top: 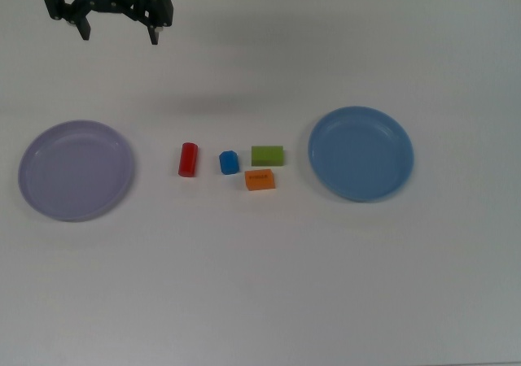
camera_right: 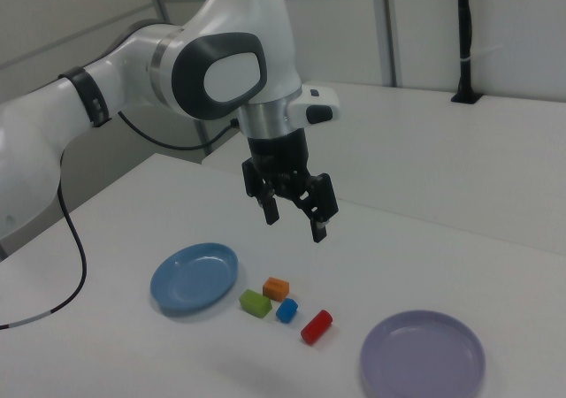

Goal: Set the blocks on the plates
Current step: 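Move the gripper over the orange block and lower toward it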

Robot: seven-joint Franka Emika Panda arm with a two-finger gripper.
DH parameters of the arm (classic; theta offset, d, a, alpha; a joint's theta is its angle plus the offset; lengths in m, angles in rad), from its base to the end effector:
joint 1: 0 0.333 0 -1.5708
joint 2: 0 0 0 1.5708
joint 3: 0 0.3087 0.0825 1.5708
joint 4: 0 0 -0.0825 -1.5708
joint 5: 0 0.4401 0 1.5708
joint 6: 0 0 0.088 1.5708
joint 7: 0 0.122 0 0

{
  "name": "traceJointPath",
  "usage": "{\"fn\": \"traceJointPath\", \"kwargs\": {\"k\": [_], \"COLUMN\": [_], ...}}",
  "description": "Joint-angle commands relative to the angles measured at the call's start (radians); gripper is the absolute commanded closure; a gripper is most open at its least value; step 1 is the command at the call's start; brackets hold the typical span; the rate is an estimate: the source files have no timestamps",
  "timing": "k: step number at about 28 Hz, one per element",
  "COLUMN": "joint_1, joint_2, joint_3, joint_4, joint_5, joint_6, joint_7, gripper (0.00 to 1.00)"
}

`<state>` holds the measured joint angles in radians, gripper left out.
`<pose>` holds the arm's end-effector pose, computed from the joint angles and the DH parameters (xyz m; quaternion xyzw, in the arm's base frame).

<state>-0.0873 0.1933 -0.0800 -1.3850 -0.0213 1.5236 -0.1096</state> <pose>0.6531 -0.1083 0.5731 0.9991 -0.0285 -0.0293 0.0144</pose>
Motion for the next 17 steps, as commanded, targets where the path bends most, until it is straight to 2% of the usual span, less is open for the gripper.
{"fn": "traceJointPath", "kwargs": {"k": [1, 11, 17], "joint_1": [0.065, 0.141, 0.198], "joint_2": [0.064, 0.138, 0.179], "joint_3": [0.006, 0.008, 0.008], "joint_4": [0.011, 0.011, -0.018], "joint_5": [0.021, 0.014, 0.014], "joint_6": [-0.02, -0.014, 0.118], "joint_7": [-0.08, -0.09, -0.074], "gripper": [0.0, 0.0, 0.0]}}
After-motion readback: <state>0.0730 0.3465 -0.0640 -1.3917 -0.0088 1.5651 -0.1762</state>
